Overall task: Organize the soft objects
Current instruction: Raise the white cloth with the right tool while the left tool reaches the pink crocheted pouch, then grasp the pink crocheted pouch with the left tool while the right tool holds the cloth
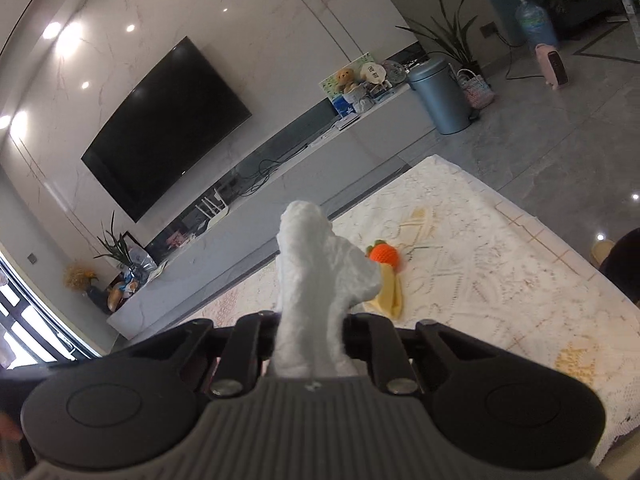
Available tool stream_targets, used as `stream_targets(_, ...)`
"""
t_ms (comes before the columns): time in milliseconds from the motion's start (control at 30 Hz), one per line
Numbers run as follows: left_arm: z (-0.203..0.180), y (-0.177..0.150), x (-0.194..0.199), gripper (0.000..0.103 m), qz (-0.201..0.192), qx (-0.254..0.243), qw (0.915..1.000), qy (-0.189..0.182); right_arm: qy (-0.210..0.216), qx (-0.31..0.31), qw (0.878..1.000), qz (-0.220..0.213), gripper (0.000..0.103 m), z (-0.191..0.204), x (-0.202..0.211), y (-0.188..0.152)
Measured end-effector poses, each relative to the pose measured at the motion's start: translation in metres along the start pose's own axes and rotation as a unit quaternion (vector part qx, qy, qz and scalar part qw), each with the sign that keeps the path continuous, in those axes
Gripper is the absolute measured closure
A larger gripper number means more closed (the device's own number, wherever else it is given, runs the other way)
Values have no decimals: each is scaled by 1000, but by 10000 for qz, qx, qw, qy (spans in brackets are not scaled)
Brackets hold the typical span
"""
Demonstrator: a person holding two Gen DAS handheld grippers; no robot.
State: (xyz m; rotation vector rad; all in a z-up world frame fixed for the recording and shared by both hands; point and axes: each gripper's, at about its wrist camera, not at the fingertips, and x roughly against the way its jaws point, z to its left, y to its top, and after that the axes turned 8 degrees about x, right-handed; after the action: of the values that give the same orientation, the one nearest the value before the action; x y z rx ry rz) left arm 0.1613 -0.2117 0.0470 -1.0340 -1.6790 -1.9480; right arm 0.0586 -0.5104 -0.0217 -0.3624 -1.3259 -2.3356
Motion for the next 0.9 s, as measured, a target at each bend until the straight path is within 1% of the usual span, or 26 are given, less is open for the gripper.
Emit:
stream_targets(100,-20,18,-44,15,230,-223,9992,223,54,-73,10000,2,90,-10,0,-1)
stream_targets(200,-36,32,-89,15,624,-652,9958,122,-121,24,9999,101,90,-10,-7,-6)
stream_targets(233,-39,34,-102,15,747,-723,9944,199,-180,19,9998,124,90,-12,-7,-7)
stream_targets(300,-42,39,-126,15,855,-640,9937,344,-160,-5,9998,110,90,-14,-5,-10)
stream_targets(433,-35,49,-174,15,1196,-232,9920,335,-35,-41,9998,166,90,-21,-10,-12)
stream_targets(467,-32,50,-185,15,1318,-85,9907,328,-28,-69,9998,202,90,-24,-13,-13)
stream_targets(533,-25,52,-204,15,1459,226,9889,156,-31,-120,9995,290,90,-28,-19,-14)
stream_targets(600,-20,51,-217,15,1546,386,9872,61,-10,-210,9992,343,90,-32,-24,-16)
stream_targets(633,-20,51,-223,15,1591,415,9864,88,6,-217,9991,362,90,-33,-26,-16)
stream_targets(733,-18,52,-235,15,1640,334,9851,389,41,-224,9990,391,90,-32,-28,-17)
stream_targets(767,-16,51,-239,16,1659,335,9846,438,40,-230,9990,391,90,-33,-29,-17)
stream_targets(833,-13,51,-244,16,1687,427,9841,360,-5,-261,9989,390,89,-34,-30,-17)
stream_targets(900,-9,48,-246,16,1578,464,9857,368,-51,-286,9988,403,89,-35,-31,-17)
